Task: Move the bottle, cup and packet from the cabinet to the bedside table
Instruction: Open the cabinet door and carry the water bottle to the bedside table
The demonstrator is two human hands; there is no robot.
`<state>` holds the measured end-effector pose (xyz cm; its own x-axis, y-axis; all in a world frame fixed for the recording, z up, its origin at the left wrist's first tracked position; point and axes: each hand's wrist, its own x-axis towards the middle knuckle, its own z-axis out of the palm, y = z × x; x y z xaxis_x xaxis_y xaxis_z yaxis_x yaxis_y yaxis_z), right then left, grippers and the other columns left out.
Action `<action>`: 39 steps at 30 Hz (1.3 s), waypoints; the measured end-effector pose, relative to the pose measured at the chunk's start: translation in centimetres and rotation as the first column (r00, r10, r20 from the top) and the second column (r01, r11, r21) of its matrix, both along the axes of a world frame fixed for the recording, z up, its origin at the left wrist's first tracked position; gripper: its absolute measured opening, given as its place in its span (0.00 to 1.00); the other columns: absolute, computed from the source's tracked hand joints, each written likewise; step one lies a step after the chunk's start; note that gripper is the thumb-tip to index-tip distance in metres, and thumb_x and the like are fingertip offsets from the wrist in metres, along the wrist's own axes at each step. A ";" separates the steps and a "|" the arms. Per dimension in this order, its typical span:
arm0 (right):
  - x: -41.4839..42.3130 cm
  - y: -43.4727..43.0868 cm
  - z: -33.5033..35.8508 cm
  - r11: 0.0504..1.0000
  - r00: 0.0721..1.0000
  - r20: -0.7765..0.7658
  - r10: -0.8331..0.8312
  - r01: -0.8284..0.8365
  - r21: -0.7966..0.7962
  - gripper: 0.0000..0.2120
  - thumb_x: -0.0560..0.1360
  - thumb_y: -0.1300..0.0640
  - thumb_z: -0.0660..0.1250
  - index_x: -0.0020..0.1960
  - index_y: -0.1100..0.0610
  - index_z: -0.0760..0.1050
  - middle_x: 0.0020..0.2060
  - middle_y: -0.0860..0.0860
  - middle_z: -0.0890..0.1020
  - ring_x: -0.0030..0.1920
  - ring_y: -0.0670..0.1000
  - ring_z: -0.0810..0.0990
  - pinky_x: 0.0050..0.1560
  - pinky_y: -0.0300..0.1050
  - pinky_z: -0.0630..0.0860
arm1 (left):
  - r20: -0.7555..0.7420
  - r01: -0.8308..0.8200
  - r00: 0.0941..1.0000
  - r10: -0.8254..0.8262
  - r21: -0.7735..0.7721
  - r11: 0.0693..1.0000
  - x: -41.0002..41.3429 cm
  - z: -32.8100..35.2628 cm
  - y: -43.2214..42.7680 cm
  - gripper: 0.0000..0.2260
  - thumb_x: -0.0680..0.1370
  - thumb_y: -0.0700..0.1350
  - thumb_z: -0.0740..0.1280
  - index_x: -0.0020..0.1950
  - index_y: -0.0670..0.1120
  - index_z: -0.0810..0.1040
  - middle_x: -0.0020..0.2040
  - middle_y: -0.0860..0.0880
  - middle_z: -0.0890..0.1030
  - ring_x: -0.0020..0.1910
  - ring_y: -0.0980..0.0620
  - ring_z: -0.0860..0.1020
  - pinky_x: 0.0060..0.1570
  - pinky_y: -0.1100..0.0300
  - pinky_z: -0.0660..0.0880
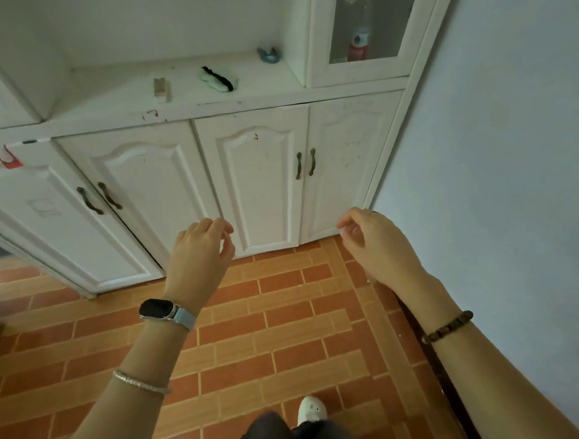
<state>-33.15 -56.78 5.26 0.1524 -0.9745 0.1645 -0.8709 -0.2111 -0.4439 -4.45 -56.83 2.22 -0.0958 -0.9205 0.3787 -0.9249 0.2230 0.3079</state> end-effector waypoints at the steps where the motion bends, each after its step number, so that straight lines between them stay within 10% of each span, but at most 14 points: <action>1: -0.4 -1.1 -0.2 1.000 1.000 0.000 0.004 -0.004 0.012 0.07 0.79 0.53 0.61 0.55 0.50 0.75 0.47 0.44 0.78 0.46 0.43 0.77 0.45 0.39 0.75 | -0.004 0.001 1.000 -0.001 -0.001 1.000 -0.2 0.0 -1.0 0.06 0.76 0.40 0.63 0.51 0.44 0.77 0.43 0.48 0.80 0.41 0.47 0.77 0.46 0.50 0.74; 39: -5.1 -36.7 4.2 0.984 0.985 0.104 -0.135 0.145 -0.105 0.07 0.78 0.57 0.62 0.55 0.52 0.75 0.49 0.47 0.80 0.49 0.47 0.77 0.50 0.46 0.78 | 0.080 0.319 0.947 -0.311 -0.147 0.936 -8.8 5.4 -43.7 0.06 0.76 0.39 0.63 0.51 0.43 0.77 0.42 0.47 0.80 0.39 0.46 0.76 0.43 0.51 0.72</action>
